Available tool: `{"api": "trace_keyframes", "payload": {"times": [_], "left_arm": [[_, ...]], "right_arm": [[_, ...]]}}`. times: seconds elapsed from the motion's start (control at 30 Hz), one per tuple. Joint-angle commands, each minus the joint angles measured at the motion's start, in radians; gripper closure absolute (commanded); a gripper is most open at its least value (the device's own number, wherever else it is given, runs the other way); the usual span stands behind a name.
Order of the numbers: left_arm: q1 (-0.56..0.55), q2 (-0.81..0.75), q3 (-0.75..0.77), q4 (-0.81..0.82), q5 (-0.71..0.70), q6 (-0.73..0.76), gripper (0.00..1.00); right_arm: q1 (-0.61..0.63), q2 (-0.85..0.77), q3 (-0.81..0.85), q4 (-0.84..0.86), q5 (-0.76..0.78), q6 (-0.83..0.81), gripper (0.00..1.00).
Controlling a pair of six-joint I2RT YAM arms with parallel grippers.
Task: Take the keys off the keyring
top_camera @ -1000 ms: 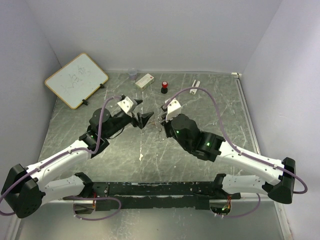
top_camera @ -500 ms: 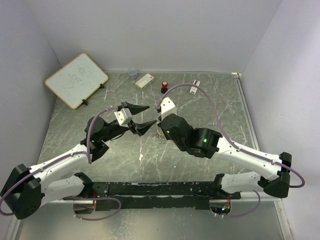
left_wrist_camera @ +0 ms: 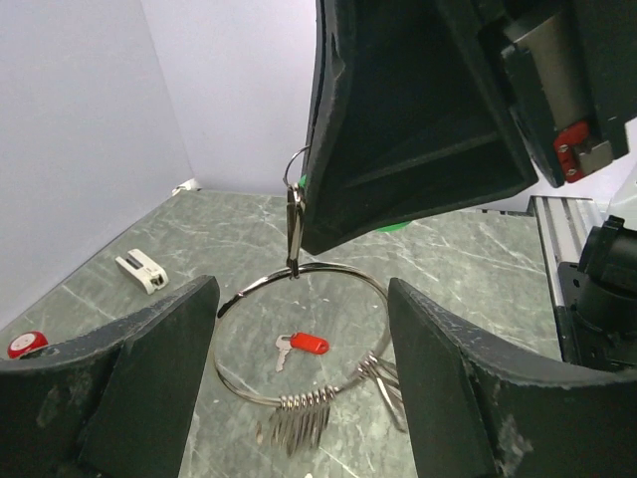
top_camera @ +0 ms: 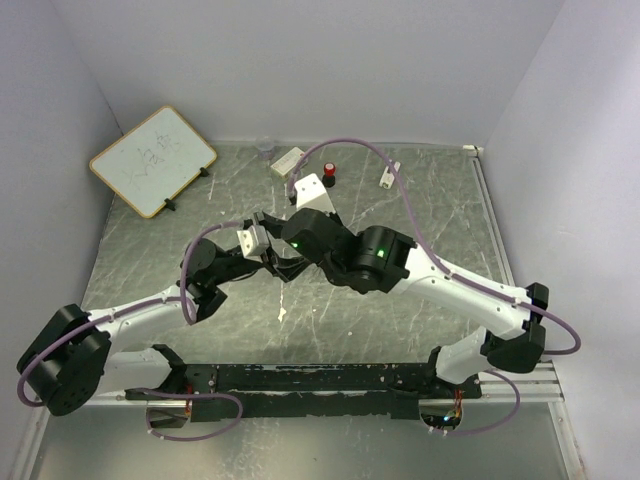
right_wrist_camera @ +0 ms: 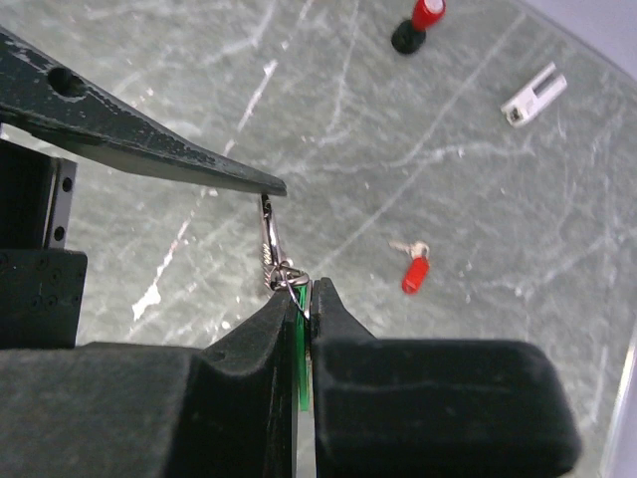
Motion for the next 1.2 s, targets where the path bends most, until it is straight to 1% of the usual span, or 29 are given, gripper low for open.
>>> {"api": "trace_keyframes", "payload": {"times": [0.0, 0.23, 0.53, 0.7, 1.0, 1.1, 1.17], "left_arm": [[-0.01, 0.021, -0.005, 0.117, 0.04, -0.025, 0.22], [-0.011, 0.066, 0.006, 0.196, 0.071, -0.076, 0.22], [-0.015, 0.113, 0.004, 0.345, 0.088, -0.183, 0.22], [-0.02, 0.14, 0.011, 0.377, 0.086, -0.218, 0.25], [-0.036, 0.196, 0.036, 0.341, 0.054, -0.19, 0.41], [-0.036, 0.204, 0.043, 0.347, 0.054, -0.191, 0.48], [-0.037, 0.207, 0.05, 0.347, 0.047, -0.193, 0.56]], "right_arm": [[0.028, 0.015, 0.081, -0.189, 0.064, 0.071, 1.0], [0.037, -0.038, 0.013, -0.066, 0.045, 0.051, 1.0], [0.04, 0.014, -0.006, -0.061, 0.084, 0.049, 1.0], [0.044, 0.018, -0.014, -0.058, 0.091, 0.055, 1.0], [0.064, -0.02, -0.008, -0.018, 0.037, 0.028, 1.0], [0.069, -0.024, -0.002, -0.033, 0.022, 0.031, 1.0], [0.074, -0.025, 0.0, -0.048, 0.022, 0.035, 1.0]]}}
